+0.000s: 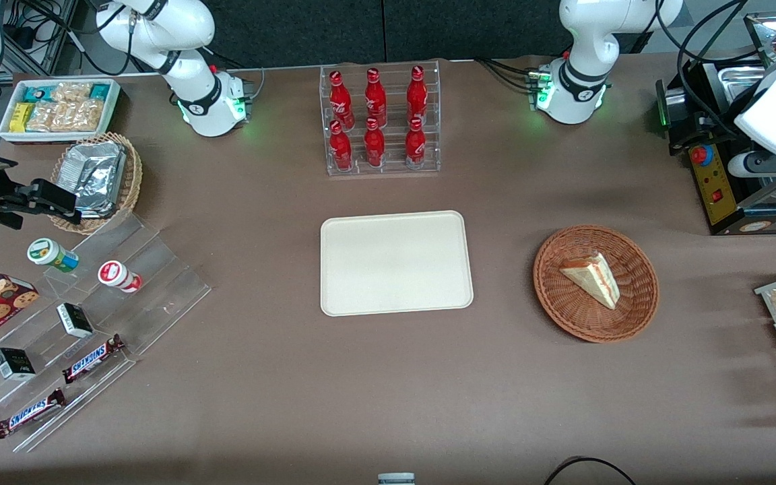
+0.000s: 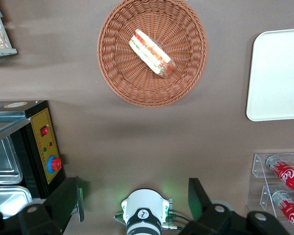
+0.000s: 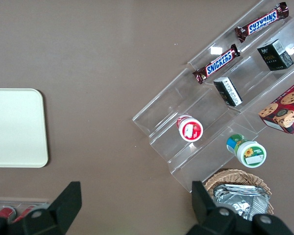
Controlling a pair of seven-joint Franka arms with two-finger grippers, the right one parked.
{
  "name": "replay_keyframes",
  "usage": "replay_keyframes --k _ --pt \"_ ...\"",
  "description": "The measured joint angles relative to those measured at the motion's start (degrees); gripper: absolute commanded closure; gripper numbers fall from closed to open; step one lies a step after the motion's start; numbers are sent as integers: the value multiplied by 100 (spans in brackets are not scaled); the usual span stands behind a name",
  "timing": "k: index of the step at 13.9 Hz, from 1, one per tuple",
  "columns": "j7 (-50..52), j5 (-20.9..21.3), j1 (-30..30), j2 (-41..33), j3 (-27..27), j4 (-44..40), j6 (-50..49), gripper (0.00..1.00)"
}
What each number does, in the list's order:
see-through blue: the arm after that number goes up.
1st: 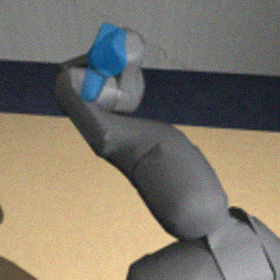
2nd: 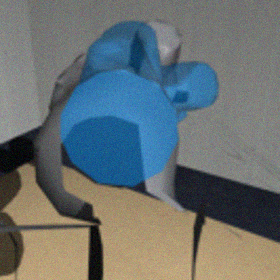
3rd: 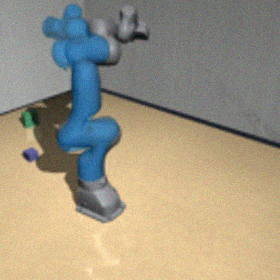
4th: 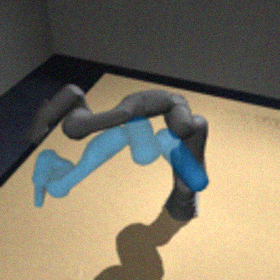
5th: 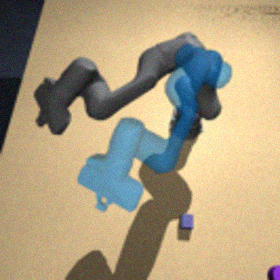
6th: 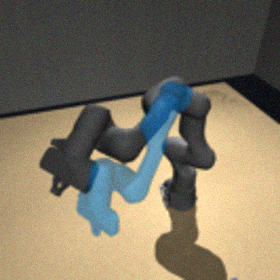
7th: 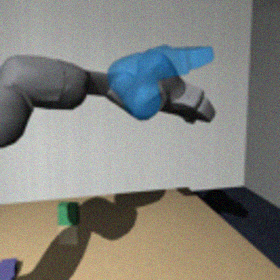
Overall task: Place sandwich from basket to tray
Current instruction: 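Move the left gripper down toward the wrapped sandwich in the wicker basket, then lower the left gripper onto the sandwich and close it around it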
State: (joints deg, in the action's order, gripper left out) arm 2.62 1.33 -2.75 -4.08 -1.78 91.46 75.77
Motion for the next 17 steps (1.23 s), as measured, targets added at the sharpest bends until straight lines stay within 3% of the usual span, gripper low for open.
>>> replay_keyframes --k 7,14,17 --pt "-25 32 16 206 4 8 198 0" --pt "1643 56 24 1176 24 1072 2548 0" --pt "2481 -5 20 1640 20 1229 3092 0"
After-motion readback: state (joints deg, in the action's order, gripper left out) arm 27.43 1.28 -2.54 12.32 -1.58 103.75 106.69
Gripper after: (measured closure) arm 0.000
